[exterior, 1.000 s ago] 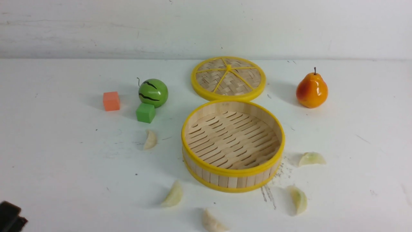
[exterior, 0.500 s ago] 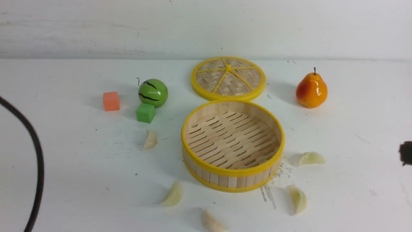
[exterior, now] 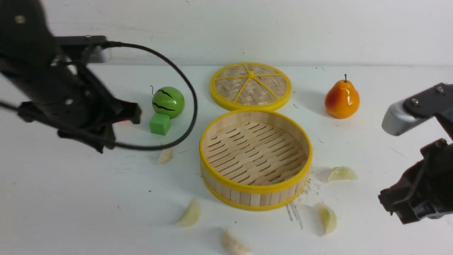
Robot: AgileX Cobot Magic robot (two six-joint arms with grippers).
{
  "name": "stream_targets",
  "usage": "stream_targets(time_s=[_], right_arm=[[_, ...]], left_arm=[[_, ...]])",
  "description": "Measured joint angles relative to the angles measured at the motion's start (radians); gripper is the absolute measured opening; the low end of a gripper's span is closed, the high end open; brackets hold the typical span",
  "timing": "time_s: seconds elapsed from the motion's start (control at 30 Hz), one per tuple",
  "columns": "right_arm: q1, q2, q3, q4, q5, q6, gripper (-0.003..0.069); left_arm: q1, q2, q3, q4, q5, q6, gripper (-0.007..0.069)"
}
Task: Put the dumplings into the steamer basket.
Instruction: Use the left arm to grab a dumpling
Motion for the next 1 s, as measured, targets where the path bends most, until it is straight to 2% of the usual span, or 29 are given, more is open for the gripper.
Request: stream_targets(time_s=[0.03,0.17,0.27,0.4,0.57,0.67,0.7,0.73,0.87,0.9,1.0], right_arm=[[0.0,0.0,0.0,0.0,0.0,0.0,-0.0011],[0.0,-0.015,0.0,-0.014,0.004,0.001,-0.0008],[0.0,-0.018,0.0,-0.031,0.006,0.001,-0.0007],[0.0,-0.018,0.0,-0.049,0.006,0.001,-0.0003],[0.0,-0.018,0.0,-0.072,0.006,0.008,-0.0001],[0.0,-0.018,0.0,-0.084,0.006,0.008,0.0001],[0.0,-0.018,0.0,-0.089,0.006,0.008,0.0002],[0.0,-0.018,0.0,-0.089,0.006,0.008,0.0002],[0.0,-0.018,-0.001,-0.094,0.002,0.008,0.0005],[0.0,-0.018,-0.001,-0.094,-0.001,0.008,0.0006],[0.0,-0.018,-0.001,-0.095,-0.006,0.008,0.0008]], left_arm=[[0.0,0.013,-0.02,-0.003,0.0,0.0,0.0212],[0.0,0.271,-0.22,-0.004,0.02,0.023,0.0426],[0.0,0.425,-0.36,0.007,0.04,0.034,0.0525],[0.0,0.566,-0.498,0.014,0.056,0.037,0.0563],[0.0,0.696,-0.589,0.015,0.065,0.038,0.0568],[0.0,0.726,-0.592,0.015,0.065,0.038,0.0549],[-0.001,0.732,-0.592,0.013,0.065,0.038,0.051],[-0.001,0.733,-0.593,0.013,0.065,0.038,0.0503],[-0.002,0.727,-0.593,0.008,0.069,0.038,0.0185],[-0.002,0.72,-0.593,0.008,0.074,0.04,0.0159],[-0.004,0.69,-0.605,0.008,0.093,0.046,0.0183]])
